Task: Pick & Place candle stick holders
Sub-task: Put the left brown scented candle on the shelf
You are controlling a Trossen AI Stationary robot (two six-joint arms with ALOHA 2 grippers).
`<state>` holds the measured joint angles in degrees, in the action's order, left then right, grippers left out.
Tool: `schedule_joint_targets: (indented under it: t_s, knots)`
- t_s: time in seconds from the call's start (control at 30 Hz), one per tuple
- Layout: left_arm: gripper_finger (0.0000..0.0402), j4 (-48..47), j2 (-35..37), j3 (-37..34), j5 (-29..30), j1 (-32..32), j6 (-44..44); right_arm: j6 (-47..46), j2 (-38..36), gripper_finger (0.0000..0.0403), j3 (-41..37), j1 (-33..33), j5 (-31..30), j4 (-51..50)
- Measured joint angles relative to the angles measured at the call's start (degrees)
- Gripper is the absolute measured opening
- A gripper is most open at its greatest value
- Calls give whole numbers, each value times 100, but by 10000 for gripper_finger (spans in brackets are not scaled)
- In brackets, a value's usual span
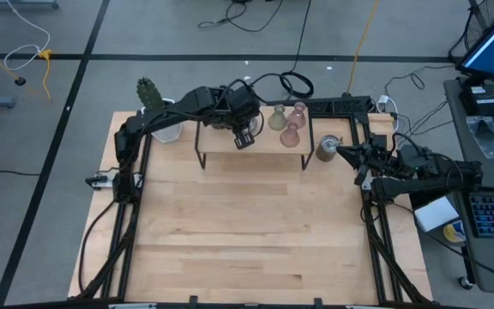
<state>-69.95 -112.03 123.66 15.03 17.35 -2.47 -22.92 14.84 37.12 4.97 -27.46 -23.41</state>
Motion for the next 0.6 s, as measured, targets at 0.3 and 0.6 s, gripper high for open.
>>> schedule_joint_targets:
  t_s: [0.3, 0.6]
  knots:
    - [0, 0, 0, 0, 12, 108, -193, -19, 1, 4, 0, -2, -146, 0]
    - [0, 15, 0, 0, 99, 122, -388, -2, 1, 4, 0, 0, -145, 1]
